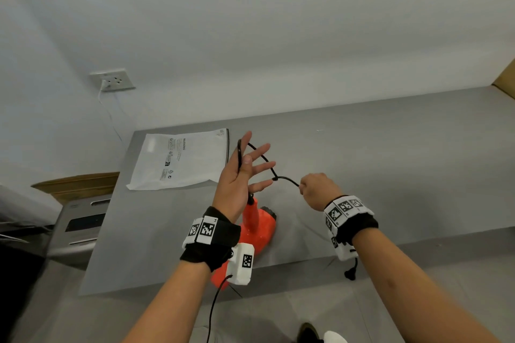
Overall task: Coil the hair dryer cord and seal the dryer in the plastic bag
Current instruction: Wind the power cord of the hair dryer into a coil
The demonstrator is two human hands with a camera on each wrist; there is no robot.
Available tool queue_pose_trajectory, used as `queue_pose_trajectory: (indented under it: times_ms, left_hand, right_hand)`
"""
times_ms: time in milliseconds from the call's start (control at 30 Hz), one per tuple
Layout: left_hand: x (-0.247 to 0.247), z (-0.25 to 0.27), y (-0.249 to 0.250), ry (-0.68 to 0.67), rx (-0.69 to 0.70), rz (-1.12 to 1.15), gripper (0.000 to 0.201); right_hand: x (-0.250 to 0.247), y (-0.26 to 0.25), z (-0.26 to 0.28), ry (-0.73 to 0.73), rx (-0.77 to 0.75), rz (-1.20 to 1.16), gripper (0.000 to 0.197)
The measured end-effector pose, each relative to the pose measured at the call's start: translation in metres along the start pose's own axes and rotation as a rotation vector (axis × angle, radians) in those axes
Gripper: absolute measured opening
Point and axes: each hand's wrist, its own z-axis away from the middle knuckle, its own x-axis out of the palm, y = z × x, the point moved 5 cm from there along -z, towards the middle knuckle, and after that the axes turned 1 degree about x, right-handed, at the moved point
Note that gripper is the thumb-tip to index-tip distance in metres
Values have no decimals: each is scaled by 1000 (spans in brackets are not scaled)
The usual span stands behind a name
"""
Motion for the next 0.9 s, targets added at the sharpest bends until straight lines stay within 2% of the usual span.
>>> queue_pose_trajectory:
  times_ms: [100, 167, 233, 300, 400, 533, 700, 800, 900]
  left_hand:
    - [3, 0, 0, -24, -5, -14, 46]
    - [5, -1, -1, -31, -3, -14, 46]
    - [5, -3, -3, -24, 0, -7, 45]
    - [4, -6, -4, 2, 6, -8, 44]
    - [-3, -9, -8, 54, 20, -6, 45]
    - [-20, -12, -13, 185, 17, 55, 46]
    - [-22, -16, -15, 259, 11, 35, 48]
    - [-17, -15, -14, 225, 61, -139, 50]
    - [-5, -13, -10, 115, 90, -403, 52]
  right_hand:
    - [15, -18, 2, -60, -104, -66, 26]
    - [15, -39, 9, -21, -258, -266, 38]
    - [11, -61, 16, 13, -364, -552, 32]
    - [9, -78, 21, -39, -396, -774, 15]
    - [13, -87, 26, -52, -374, -954, 15]
    - [13, -79, 30, 118, -284, -797, 19]
    - [18, -91, 47, 143, -448, -524, 16]
    - [17, -95, 52, 159, -526, -323, 17]
    - [3, -96, 57, 189, -557, -188, 17]
